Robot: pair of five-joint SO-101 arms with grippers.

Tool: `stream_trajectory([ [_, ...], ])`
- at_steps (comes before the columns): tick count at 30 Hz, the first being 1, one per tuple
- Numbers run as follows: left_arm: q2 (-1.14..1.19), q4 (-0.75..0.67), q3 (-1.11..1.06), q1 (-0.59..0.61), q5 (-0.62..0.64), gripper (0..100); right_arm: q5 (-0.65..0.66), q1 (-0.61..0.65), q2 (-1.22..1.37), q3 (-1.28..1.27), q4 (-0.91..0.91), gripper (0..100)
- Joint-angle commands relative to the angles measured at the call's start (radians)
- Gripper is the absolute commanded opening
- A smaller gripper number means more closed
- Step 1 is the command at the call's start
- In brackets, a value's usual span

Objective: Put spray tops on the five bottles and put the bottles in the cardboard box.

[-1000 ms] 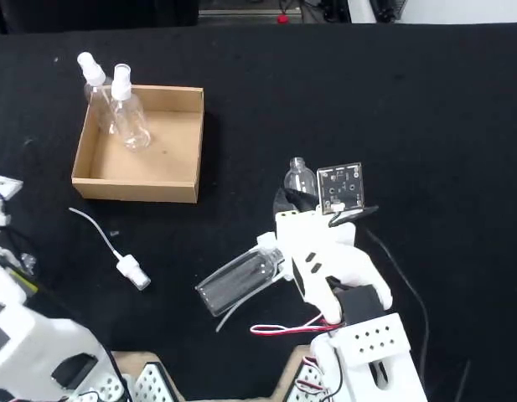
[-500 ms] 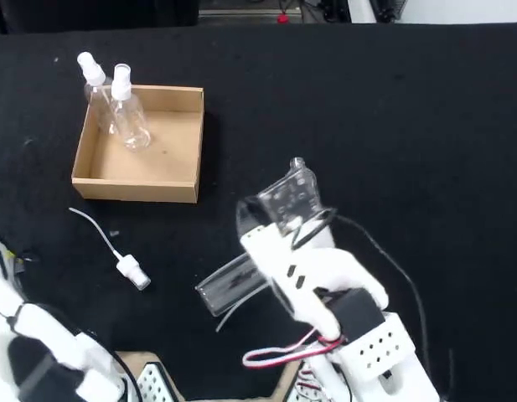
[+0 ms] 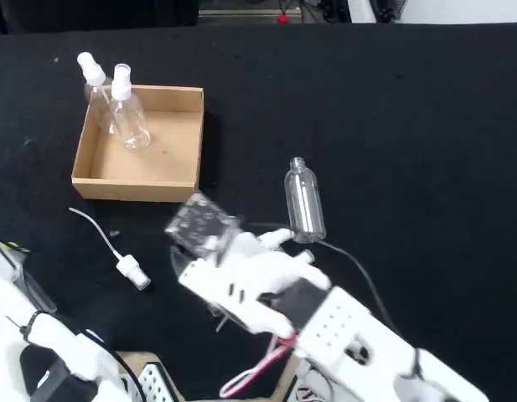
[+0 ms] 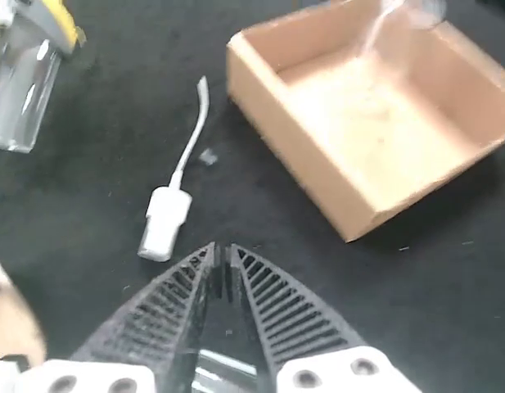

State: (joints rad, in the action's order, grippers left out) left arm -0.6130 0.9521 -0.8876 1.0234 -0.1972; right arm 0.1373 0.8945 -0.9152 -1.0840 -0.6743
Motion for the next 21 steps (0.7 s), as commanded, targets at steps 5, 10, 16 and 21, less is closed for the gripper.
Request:
stream_trajectory([
  [5, -0.035, -0.020, 0.016, 0.013, -0.074, 11, -0.107, 0.127, 0.397, 0.242, 0.091, 9.0],
  [10, -0.032, -0.064, 0.018, 0.096, -0.080, 11, -0.157, 0.129, 0.668, 0.401, 0.087, 15.4],
  [16, -0.034, -0.094, 0.012, 0.119, -0.150, 11, -0.222, 0.147, 0.889, 0.555, 0.086, 15.2],
  [21, -0.026, -0.097, 0.008, 0.119, -0.153, 11, -0.233, 0.186, 0.984, 0.642, 0.084, 15.2],
])
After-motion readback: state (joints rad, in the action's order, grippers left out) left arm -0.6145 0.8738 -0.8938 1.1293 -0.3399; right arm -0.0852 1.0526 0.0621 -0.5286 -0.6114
